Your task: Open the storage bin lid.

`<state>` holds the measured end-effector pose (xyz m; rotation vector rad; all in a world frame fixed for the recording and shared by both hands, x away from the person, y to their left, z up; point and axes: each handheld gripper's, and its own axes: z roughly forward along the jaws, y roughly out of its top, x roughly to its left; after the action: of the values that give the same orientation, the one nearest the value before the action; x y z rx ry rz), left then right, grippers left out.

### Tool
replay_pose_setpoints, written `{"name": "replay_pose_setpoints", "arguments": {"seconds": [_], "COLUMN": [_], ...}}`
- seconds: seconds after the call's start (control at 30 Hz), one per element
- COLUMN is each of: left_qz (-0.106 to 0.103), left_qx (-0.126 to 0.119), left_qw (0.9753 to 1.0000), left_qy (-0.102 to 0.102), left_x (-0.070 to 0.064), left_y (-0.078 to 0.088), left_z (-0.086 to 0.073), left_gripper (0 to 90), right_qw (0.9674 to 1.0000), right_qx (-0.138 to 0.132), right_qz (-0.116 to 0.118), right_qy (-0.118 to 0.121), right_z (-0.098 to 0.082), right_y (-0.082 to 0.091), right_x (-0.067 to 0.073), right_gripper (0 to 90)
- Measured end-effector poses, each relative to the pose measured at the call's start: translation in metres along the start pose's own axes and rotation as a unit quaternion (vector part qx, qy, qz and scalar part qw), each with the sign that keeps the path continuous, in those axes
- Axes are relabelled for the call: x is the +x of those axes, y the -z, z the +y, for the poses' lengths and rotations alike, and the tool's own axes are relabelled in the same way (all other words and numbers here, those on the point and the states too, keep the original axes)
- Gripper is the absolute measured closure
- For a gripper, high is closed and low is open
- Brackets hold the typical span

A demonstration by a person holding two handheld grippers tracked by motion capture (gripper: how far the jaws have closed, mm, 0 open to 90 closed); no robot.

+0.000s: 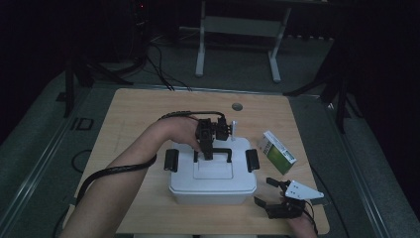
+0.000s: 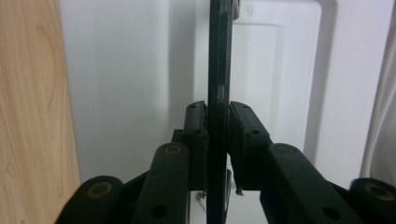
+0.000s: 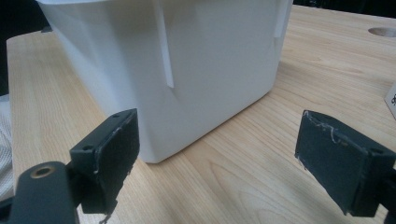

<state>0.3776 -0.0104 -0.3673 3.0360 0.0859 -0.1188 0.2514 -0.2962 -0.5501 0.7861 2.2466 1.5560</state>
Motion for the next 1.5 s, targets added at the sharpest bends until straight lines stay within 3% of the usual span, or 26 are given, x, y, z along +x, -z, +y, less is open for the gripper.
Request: {"name": "replay_pose_setpoints", "arguments": {"seconds": [0.17, 0.77, 1.5], "left_qz": [-0.014, -0.011, 0.021], "left_qx": [0.000, 0.004, -0.007], "left_qw": [0.9999, 0.9999, 0.9997], "left_qy": [0.004, 0.008, 0.010], "left_x": [-0.001, -0.005, -0.010], "left_y": [-0.001, 0.004, 0.035], "left_z": [0.002, 0.005, -0.003], "left_gripper": [83.3, 84.3, 84.3], "right_qw": [1.0000, 1.0000, 1.0000], "right_qx": [0.000, -0.002, -0.002], "right_qz": [0.001, 0.002, 0.004], "right_qy": [-0.001, -0.003, -0.008], "right_z": [0.000, 0.000, 0.000], "right_y": [0.000, 0.000, 0.000], "right_x": [0.000, 0.000, 0.000], "right_gripper": [13.3, 13.3, 13.3]}}
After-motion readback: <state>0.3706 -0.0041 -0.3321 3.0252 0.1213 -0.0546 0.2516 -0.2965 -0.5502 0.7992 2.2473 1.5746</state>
